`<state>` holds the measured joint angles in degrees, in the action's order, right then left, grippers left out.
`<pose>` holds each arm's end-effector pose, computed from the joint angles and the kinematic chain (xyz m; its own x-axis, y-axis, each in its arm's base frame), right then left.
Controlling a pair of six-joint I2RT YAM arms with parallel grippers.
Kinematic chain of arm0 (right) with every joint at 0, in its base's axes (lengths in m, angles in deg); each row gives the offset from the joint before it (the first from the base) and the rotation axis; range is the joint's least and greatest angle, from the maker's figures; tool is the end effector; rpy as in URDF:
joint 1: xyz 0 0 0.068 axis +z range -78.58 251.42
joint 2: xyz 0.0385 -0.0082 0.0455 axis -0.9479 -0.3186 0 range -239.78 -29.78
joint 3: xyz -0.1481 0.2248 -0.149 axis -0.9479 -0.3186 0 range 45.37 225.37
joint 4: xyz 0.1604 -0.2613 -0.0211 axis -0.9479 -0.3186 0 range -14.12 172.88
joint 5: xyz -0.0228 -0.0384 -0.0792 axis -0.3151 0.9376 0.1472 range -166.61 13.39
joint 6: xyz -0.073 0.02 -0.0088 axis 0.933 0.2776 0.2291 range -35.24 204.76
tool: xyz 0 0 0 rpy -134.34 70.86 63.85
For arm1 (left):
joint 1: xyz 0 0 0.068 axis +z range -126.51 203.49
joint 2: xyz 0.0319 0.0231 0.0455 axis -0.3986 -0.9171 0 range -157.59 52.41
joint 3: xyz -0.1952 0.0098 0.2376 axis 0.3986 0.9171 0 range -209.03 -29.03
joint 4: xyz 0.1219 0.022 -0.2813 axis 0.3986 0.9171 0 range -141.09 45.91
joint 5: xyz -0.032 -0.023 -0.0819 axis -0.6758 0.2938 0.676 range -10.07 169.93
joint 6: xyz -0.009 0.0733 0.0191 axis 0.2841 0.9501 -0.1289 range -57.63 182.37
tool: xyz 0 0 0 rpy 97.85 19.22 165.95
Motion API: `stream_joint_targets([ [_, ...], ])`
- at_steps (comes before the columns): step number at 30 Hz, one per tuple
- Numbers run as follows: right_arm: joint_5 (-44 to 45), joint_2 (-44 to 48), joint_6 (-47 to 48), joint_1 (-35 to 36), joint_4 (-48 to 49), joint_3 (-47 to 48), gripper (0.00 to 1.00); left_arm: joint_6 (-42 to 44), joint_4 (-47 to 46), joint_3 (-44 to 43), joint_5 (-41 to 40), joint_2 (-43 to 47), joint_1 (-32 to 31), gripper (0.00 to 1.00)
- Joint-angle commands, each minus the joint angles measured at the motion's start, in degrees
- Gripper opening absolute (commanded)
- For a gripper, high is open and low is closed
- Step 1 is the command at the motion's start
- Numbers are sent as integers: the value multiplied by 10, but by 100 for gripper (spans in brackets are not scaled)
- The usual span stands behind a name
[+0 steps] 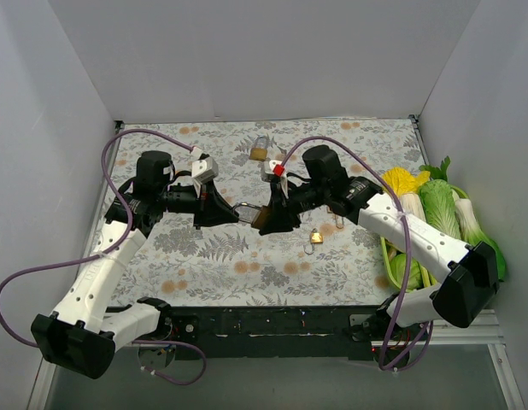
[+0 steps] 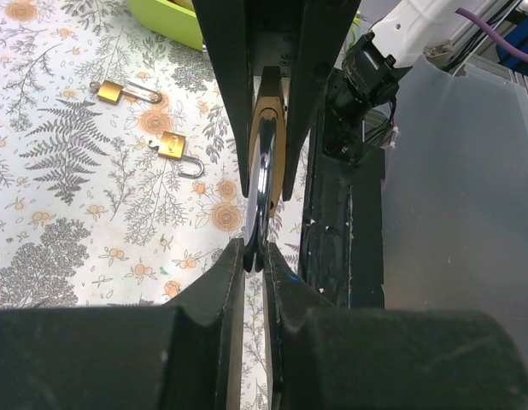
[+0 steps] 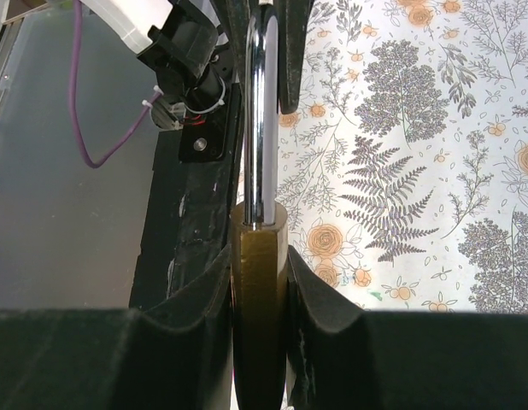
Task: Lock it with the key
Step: Lock the lock.
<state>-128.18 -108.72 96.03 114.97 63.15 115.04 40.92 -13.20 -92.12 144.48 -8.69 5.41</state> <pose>0.2272 0.2859 0.3644 -0.1638 -0.3233 -0.9320 -0.9757 -0.0864 0.2014 0.2184 -0.1327 0.3864 -0.8218 0.1031 -0.5604 0.5675 0.2354 -0.7890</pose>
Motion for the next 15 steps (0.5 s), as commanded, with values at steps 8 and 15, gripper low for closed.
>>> stream_joint_targets([
  [8, -11, -20, 14, 21, 68, 66, 1, -50, -47, 30, 33, 0, -40, 0],
  [15, -30, -28, -9, 43, 122, 74, 1, -111, -135, 76, 20, -5, -80, 0],
])
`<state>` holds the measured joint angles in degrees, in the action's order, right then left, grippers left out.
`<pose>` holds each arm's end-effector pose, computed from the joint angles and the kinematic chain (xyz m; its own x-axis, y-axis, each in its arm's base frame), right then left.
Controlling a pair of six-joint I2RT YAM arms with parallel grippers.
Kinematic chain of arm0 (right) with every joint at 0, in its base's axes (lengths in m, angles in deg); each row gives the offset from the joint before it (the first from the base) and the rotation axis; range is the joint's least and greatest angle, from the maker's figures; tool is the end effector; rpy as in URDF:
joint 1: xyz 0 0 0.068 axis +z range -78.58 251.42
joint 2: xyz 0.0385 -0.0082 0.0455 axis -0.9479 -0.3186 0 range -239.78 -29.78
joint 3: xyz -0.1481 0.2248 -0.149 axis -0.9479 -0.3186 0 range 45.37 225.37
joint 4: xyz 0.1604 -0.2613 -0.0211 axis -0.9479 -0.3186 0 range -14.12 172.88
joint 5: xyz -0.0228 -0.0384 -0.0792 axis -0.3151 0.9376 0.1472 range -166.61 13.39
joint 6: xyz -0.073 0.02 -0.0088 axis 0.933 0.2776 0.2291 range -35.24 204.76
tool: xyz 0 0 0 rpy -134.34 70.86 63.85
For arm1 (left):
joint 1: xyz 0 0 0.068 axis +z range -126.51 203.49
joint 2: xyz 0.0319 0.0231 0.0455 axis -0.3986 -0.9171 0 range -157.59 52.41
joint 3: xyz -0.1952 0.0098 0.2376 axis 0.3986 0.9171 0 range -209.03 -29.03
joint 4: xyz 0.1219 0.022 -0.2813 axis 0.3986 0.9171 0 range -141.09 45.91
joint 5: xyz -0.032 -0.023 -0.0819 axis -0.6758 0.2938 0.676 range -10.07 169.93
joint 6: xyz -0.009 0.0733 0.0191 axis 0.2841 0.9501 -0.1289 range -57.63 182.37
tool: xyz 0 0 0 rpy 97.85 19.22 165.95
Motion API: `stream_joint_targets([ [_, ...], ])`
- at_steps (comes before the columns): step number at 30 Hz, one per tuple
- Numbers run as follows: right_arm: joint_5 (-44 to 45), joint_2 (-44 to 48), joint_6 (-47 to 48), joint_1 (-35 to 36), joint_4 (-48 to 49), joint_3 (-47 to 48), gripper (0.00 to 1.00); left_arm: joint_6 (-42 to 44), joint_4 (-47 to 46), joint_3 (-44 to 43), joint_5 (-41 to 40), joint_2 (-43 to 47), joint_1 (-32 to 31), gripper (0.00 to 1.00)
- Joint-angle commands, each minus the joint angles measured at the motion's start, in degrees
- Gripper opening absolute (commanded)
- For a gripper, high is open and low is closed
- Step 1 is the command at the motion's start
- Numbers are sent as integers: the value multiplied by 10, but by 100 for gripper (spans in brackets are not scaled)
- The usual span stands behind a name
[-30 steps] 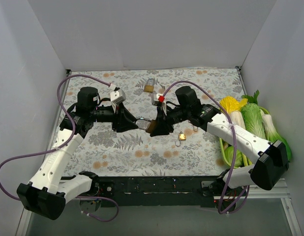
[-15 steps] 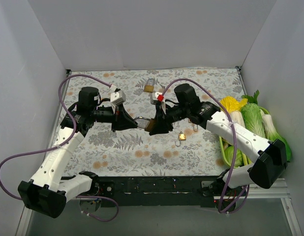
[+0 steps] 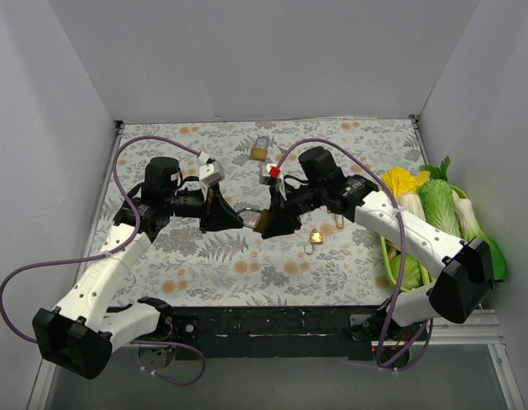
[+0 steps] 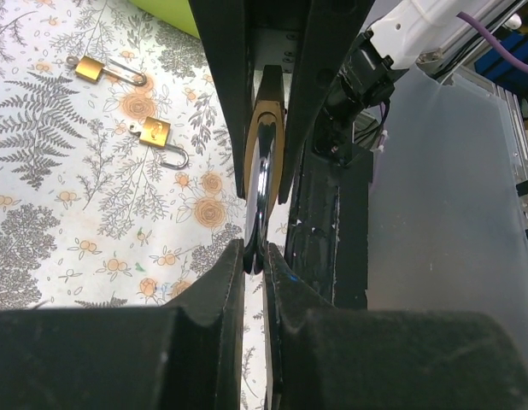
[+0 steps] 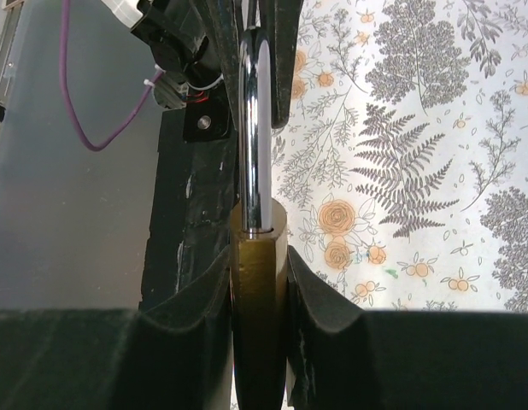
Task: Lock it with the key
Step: Lock the lock.
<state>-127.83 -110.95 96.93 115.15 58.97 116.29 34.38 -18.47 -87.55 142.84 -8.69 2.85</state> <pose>0.2312 0.2909 0.3524 -0.2070 -0.3808 -0.9012 -0.9644 -0.0752 0.2534 0.2189 -0.1439 0.3631 -0.8711 0.0999 -0.4808 0.4899 0.2452 -0.8366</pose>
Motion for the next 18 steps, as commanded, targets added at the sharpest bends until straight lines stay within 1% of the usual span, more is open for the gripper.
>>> stream_joint_targets([
  [1, -32, -4, -15, 54, 175, 56, 1, -56, -97, 37, 30, -4, -69, 0],
  [4, -31, -10, -10, 79, 201, 48, 1, -66, -152, 59, 14, -6, -104, 0],
  [7, -32, -17, -1, 94, 218, 49, 1, -93, -199, 75, 10, -9, -123, 0],
  [10, -31, -27, 0, 98, 233, 58, 1, -108, -222, 88, 15, -13, -132, 0],
  [14, -30, -32, 6, 98, 234, 69, 1, -112, -226, 93, 20, -16, -137, 0],
  [18, -29, -25, 11, 94, 216, 58, 1, -103, -209, 89, 5, -8, -136, 0],
])
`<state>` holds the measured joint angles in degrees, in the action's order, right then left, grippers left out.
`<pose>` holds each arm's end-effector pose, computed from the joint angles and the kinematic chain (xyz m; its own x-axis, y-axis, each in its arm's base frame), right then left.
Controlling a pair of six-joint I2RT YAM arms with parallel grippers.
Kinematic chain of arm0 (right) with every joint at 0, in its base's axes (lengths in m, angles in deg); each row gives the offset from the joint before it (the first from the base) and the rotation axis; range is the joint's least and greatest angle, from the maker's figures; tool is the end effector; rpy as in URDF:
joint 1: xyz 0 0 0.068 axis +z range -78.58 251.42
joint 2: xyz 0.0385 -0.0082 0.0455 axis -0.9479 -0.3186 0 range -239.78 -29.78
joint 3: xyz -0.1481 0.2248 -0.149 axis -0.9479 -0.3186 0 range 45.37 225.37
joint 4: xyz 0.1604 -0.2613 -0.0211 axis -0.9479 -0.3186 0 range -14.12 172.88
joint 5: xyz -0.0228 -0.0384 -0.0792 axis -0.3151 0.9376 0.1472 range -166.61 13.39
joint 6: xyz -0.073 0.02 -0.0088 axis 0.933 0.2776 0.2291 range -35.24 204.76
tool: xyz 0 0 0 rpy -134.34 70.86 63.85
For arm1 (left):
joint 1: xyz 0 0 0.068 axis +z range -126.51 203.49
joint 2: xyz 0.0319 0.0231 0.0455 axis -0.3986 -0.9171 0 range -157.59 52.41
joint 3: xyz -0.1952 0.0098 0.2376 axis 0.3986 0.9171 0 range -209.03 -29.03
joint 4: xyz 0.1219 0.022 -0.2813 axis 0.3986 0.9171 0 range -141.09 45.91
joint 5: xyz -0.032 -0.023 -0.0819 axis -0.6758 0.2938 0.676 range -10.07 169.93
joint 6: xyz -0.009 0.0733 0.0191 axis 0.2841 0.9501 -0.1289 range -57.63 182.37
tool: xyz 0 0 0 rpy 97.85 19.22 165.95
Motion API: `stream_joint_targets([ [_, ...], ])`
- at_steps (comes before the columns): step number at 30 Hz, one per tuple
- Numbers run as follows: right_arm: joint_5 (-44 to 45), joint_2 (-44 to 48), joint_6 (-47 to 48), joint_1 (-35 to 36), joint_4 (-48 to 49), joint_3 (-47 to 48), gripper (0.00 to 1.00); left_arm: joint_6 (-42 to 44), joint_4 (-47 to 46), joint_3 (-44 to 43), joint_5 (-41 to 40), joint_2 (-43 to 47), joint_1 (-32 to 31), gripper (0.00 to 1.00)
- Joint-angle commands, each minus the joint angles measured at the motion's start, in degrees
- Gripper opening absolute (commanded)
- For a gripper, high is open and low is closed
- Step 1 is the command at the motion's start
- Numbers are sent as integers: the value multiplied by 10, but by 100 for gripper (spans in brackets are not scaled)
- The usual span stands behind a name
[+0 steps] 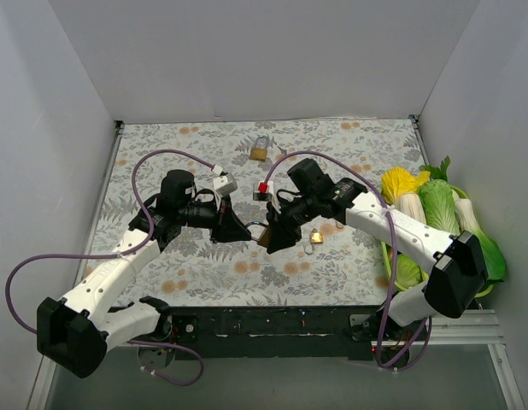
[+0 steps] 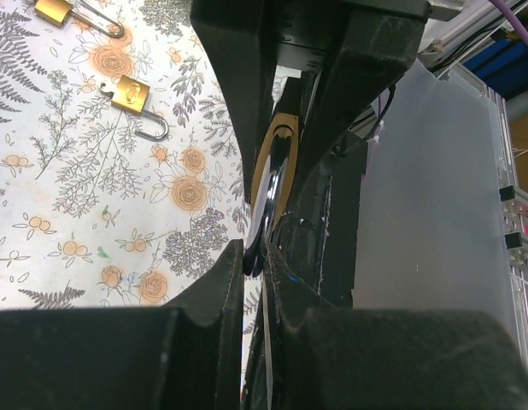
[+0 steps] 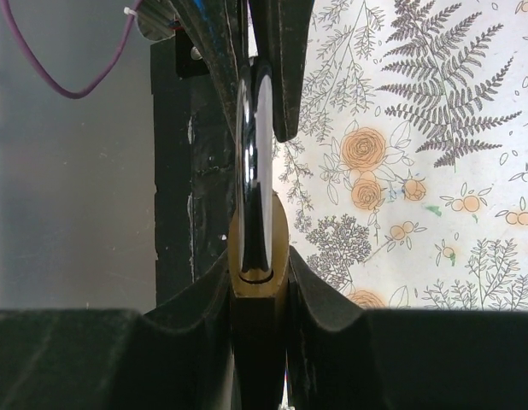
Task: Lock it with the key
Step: Lock the lock.
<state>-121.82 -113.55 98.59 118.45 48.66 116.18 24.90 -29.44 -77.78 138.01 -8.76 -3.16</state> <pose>0.2174 0.3007 0.3166 -0.2836 -0.5515 -0.7845 -0.9394 -0.0047 0.3429 0.2119 -0.1677 0.3110 -0.9239 0.1039 -0.3683 0.3825 0.2776 -0.8813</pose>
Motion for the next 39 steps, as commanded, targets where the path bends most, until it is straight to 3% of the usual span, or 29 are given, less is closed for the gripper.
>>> stream_joint_targets([
  [1, -84, 8, -4, 58, 315, 53, 1, 4, -82, -11, 48, -4, -74, 0],
  [5, -80, 21, 2, 38, 277, 36, 1, 5, -56, -25, 49, 5, -20, 0],
  [9, -76, 33, 22, 13, 224, 17, 1, 21, -27, -73, 65, -3, 81, 2],
  [14, -56, 48, -43, -23, 273, -20, 1, -7, -28, -106, 77, -8, 129, 41],
  [17, -31, 51, -118, -54, 334, -26, 1, -52, -55, -92, 66, 5, 162, 58],
  [21, 44, 63, -196, -65, 398, -46, 1, -228, -164, -50, 22, 36, 206, 78],
  [25, 60, 58, -266, -65, 453, -59, 1, -398, -288, -22, -6, 43, 206, 82],
  [27, 60, 55, -315, -64, 493, -65, 1, -442, -320, -3, -16, 42, 205, 82],
  [31, 107, 47, -349, -49, 521, -66, 1, -472, -320, 2, -63, 38, 201, 85],
  [34, 177, 41, -327, -25, 505, -53, 1, -499, -317, -11, -105, 29, 195, 98],
  [39, 316, 19, -271, 18, 450, -14, 1, -515, -290, -35, -162, 13, 171, 98],
])
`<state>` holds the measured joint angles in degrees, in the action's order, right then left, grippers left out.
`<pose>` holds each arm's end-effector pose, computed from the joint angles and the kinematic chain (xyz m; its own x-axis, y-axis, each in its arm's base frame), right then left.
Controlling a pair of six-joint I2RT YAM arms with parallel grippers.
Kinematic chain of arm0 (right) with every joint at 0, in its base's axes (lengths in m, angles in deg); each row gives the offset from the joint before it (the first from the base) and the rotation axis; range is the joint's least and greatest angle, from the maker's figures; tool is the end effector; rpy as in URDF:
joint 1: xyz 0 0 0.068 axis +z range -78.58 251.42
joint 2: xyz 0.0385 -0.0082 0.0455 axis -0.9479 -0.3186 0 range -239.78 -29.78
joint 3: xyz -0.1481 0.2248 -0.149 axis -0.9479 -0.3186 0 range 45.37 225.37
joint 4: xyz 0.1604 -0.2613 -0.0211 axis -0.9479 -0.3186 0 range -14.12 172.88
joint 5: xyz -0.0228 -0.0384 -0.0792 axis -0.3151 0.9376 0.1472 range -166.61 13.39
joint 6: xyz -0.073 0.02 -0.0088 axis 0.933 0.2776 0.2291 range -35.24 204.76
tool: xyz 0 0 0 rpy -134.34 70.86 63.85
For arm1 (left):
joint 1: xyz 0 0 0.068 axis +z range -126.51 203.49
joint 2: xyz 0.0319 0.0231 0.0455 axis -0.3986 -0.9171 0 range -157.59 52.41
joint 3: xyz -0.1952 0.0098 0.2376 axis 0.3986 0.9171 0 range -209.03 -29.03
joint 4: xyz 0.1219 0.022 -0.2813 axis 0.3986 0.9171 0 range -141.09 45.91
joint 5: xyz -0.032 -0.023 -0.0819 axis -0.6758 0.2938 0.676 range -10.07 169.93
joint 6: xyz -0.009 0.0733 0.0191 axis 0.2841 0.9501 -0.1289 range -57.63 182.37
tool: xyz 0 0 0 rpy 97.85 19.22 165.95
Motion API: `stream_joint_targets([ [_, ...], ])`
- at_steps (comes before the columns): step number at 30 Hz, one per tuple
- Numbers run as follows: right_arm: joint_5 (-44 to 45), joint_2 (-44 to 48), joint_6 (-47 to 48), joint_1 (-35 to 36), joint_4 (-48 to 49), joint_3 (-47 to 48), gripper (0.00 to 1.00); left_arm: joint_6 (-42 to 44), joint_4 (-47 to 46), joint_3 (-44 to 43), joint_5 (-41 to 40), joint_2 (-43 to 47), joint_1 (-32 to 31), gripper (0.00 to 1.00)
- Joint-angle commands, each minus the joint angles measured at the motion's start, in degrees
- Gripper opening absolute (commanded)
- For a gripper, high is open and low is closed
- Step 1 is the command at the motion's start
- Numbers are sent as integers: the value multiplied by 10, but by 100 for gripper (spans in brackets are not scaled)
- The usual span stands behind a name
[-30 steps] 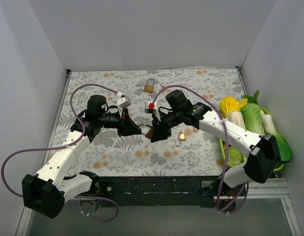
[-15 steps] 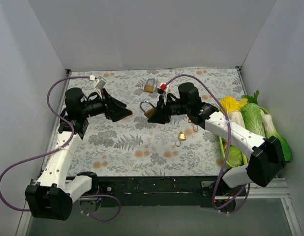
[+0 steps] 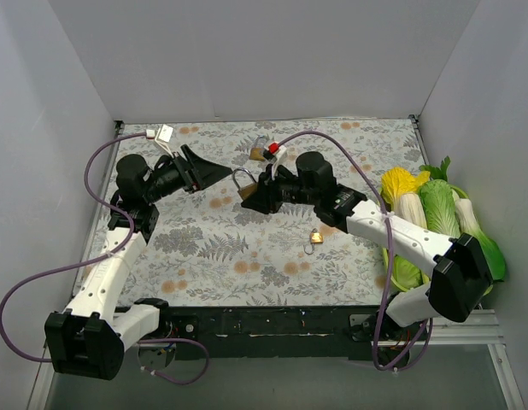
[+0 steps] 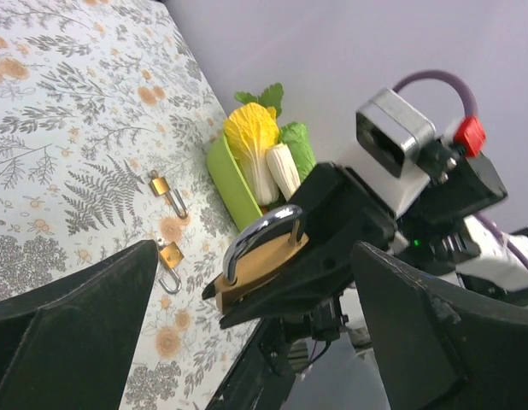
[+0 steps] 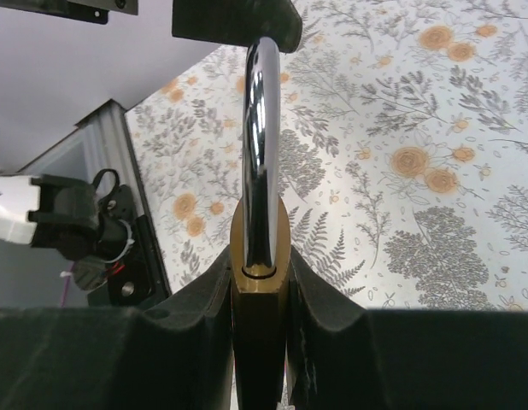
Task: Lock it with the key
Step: Lock the lock.
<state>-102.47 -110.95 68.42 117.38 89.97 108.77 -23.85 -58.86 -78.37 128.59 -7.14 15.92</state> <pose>0.2589 0.3083 0.3529 -0.3894 -0.0385 -0.9203 -0.8704 0.3421 0.3540 0.2753 -0.0855 0.3740 -0.8316 -0.5543 -0.0341 0.0127 0.0423 -0.9990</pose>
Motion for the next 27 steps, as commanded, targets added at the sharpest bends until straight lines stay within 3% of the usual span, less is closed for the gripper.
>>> stream_joint_targets([
  [1, 140, -11, 34, 33, 31, 66, 1, -19, 14, -34, -80, -3, -27, 98],
  [9, 272, -49, 75, 82, -6, 119, 1, 25, 64, -30, -202, -7, -108, 91],
  [13, 296, -50, 86, 96, 6, 118, 1, 20, 74, -32, -247, -21, -112, 87],
  [25, 343, -76, 59, 106, -2, 155, 1, 3, 74, -21, -263, -36, -146, 71],
  [27, 336, -77, 52, 106, 0, 155, 1, 2, 73, -18, -266, -36, -146, 63],
])
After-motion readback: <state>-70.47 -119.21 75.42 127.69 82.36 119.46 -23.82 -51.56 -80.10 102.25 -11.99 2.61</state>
